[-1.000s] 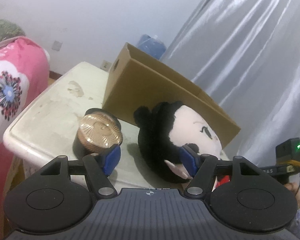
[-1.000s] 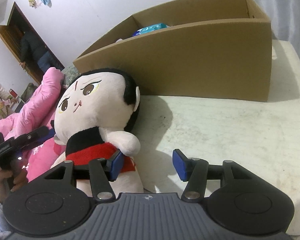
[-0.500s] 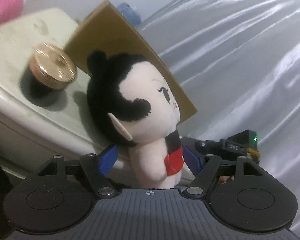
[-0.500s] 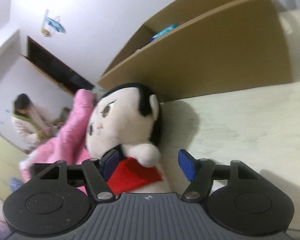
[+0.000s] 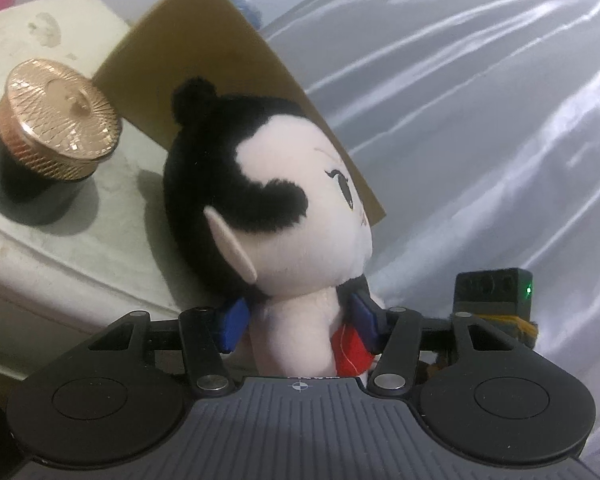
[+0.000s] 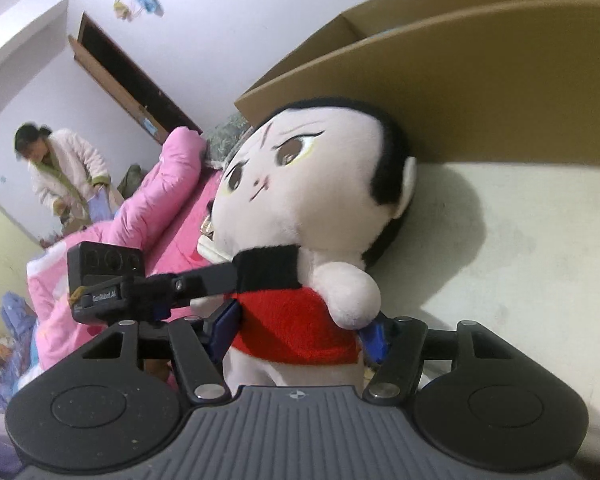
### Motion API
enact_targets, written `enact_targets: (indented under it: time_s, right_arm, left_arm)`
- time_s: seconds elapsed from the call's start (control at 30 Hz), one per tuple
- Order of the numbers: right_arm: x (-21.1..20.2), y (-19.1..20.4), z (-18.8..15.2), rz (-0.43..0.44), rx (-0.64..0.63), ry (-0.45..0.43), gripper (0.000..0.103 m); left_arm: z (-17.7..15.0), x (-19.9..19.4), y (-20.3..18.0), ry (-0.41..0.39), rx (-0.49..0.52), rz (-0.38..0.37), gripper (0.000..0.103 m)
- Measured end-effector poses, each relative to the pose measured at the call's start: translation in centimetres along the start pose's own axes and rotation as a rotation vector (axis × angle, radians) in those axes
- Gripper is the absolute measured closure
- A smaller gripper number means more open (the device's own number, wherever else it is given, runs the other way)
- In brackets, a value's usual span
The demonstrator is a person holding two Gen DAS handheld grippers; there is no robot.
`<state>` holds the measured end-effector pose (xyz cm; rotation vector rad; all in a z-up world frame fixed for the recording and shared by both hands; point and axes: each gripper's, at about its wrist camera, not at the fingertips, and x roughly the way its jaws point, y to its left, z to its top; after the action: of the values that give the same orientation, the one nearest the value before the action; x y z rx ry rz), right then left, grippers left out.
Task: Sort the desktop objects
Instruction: 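Close both grippers on the plush doll's body from either side, then lift the plush doll with both grippers and carry it toward the box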
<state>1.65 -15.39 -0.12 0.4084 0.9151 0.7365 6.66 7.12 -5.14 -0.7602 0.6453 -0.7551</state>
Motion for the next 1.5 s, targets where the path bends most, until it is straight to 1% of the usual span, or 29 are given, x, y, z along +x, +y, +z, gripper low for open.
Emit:
enact_targets:
  time_s: [0.13,0.3,0.43,0.57,0.67,0.73,0.8,0.87,0.93,1.07,1.23,1.37,1.5]
  right_arm:
    - [0.1,-0.4,-0.6,0.023,0.046,-0.012,0.037]
    - [0.0,-1.0,-0.3,0.024,0.099,-0.036,0.037]
    - [-0.7,-2.0,0.3,0.002,0.143,-0.093,0.036]
    - [0.9,-2.9,0.6,0.051,0.181,-0.072,0.036]
    - [1.6,-3.5,0.3,0.094,0.192,-0.074,0.042]
    - [1.8,-3.6,0.3,0.098,0.205,-0.087,0.045]
    - [2.0,-3.2,0.1,0.09,0.187,-0.094,0.046]
    - [1.8,-2.4,0.2,0.064,0.144,-0.104,0.047]
    - [1.5,-1.9,0.0,0.056,0.125,-0.107,0.047]
    - [1.0,-1.1,0.0,0.06,0.108,-0.106,0.047]
    - [-0.4,0.6,0.0,0.066,0.064,-0.122,0.047]
    - [-1.6,2.1,0.8,0.067,0.024,-0.149,0.047]
    - [-2.8,3.3,1.4,0.072,-0.016,-0.191,0.047]
  left_arm:
    - [0.5,0.6,-0.3,-0.005,0.028,-0.022,0.048]
    - [0.8,1.0,0.3,0.0,0.009,-0.029,0.046]
    - [0.5,0.7,0.7,0.003,-0.001,-0.013,0.039]
    - [0.6,0.4,1.0,0.011,-0.018,-0.024,0.038]
    - [0.7,0.7,0.9,0.027,-0.011,-0.03,0.037]
    - [0.5,1.0,0.8,0.022,-0.001,-0.021,0.036]
    - [0.3,1.1,0.8,0.013,-0.004,-0.02,0.038]
    - [0.3,1.2,0.7,0.011,0.0,-0.02,0.041]
    - [0.1,1.2,0.5,-0.002,0.012,-0.018,0.041]
    - [-0.3,0.9,0.4,-0.01,0.006,-0.031,0.041]
    - [-0.5,0.3,-0.5,-0.025,0.025,-0.047,0.041]
    - [-0.3,-0.7,-1.5,-0.045,0.044,-0.068,0.041]
    - [0.5,-1.0,-3.0,-0.079,0.092,-0.084,0.041]
